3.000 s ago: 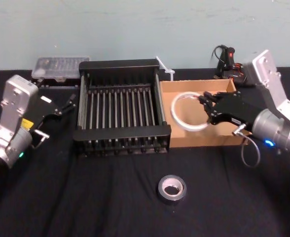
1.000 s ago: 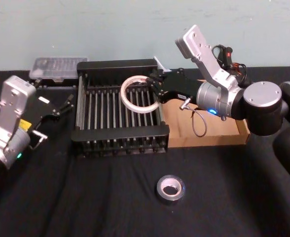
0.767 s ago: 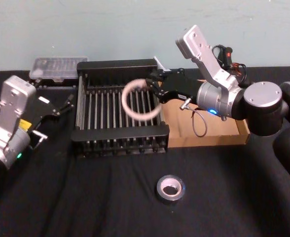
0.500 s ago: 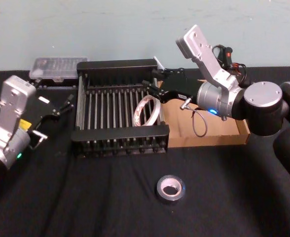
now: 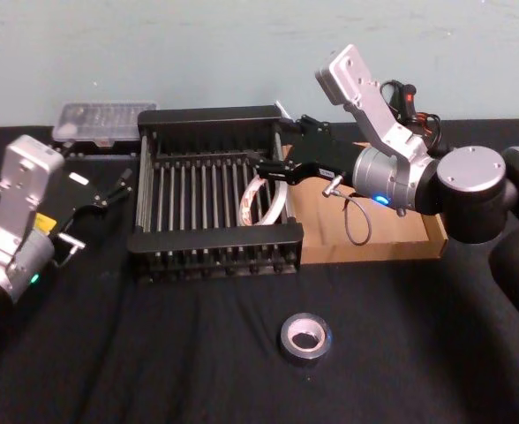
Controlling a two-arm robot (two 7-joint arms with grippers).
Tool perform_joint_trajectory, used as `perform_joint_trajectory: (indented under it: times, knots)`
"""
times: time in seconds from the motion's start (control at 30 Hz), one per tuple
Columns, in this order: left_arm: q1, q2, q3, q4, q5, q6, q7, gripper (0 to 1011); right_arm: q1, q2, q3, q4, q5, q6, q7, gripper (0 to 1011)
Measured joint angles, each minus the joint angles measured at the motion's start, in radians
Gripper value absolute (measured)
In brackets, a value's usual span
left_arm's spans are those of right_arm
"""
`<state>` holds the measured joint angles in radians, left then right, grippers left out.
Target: Pick up the white tape and place it into the black box , Pick up the silver tape and place it into the brown box.
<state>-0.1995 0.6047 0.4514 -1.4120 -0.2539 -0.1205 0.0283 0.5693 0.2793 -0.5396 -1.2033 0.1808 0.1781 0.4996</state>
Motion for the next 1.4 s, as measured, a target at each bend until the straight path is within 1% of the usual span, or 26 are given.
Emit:
perform_joint_trajectory:
  times: [0.03, 0.07, 0.1, 0.13, 0.2, 0.43, 0.63, 0.73, 0.83, 0.87, 0.9, 0.93, 0.97, 1.1, 1.13, 1.27, 1.37, 1.4]
  knots:
    - [0.000, 0.000, 0.000, 0.000, 0.000, 0.000, 0.000, 1001, 0.000, 0.000, 0.000, 0.000, 0.000, 0.000, 0.000, 874]
    - [0.000, 0.000, 0.000, 0.000, 0.000, 0.000, 0.000, 1001, 0.000, 0.000, 0.000, 0.000, 0.000, 0.000, 0.000, 908]
    - [0.000, 0.000, 0.000, 0.000, 0.000, 0.000, 0.000, 1001, 0.000, 0.000, 0.000, 0.000, 0.000, 0.000, 0.000, 920]
    - [0.000, 0.000, 0.000, 0.000, 0.000, 0.000, 0.000, 1001, 0.000, 0.000, 0.000, 0.000, 0.000, 0.000, 0.000, 965]
    - [0.000, 0.000, 0.000, 0.000, 0.000, 0.000, 0.000, 1001, 0.000, 0.000, 0.000, 0.000, 0.000, 0.000, 0.000, 998]
    - [0.000, 0.000, 0.000, 0.000, 0.000, 0.000, 0.000, 1001, -0.012, 0.012, 0.006, -0.028, 0.003, 0.000, 0.001, 1000]
    - [0.000, 0.000, 0.000, 0.000, 0.000, 0.000, 0.000, 1001, -0.046, 0.043, 0.030, -0.096, 0.022, 0.011, -0.001, 1000]
    - [0.000, 0.000, 0.000, 0.000, 0.000, 0.000, 0.000, 1001, -0.072, 0.065, 0.045, -0.142, 0.037, 0.022, -0.005, 1000]
    - [0.000, 0.000, 0.000, 0.000, 0.000, 0.000, 0.000, 1001, -0.111, 0.099, 0.067, -0.207, 0.054, 0.037, -0.013, 1000]
    - [0.000, 0.000, 0.000, 0.000, 0.000, 0.000, 0.000, 1001, -0.111, 0.099, 0.067, -0.207, 0.054, 0.037, -0.013, 1000]
    - [0.000, 0.000, 0.000, 0.000, 0.000, 0.000, 0.000, 1001, -0.129, 0.114, 0.076, -0.234, 0.061, 0.043, -0.017, 1000]
    - [0.000, 0.000, 0.000, 0.000, 0.000, 0.000, 0.000, 1001, -0.136, 0.121, 0.080, -0.245, 0.064, 0.045, -0.018, 1000]
    - [0.000, 0.000, 0.000, 0.000, 0.000, 0.000, 0.000, 1002, -0.155, 0.137, 0.088, -0.271, 0.071, 0.050, -0.021, 1000]
    - [0.000, 0.000, 0.000, 0.000, 0.000, 0.000, 0.000, 1001, -0.194, 0.170, 0.105, -0.323, 0.085, 0.060, -0.026, 1000]
    - [0.000, 0.000, 0.000, 0.000, 0.000, 0.000, 0.000, 1001, -0.217, 0.187, 0.113, -0.350, 0.092, 0.065, -0.028, 1000]
    - [0.000, 0.000, 0.000, 0.000, 0.000, 0.000, 0.000, 1001, -0.279, 0.234, 0.132, -0.418, 0.109, 0.081, -0.033, 1000]
    - [0.000, 0.000, 0.000, 0.000, 0.000, 0.000, 0.000, 1001, -0.310, 0.257, 0.140, -0.449, 0.118, 0.090, -0.034, 1000]
    - [0.000, 0.000, 0.000, 0.000, 0.000, 0.000, 0.000, 1001, -0.329, 0.272, 0.146, -0.468, 0.124, 0.096, -0.035, 1000]
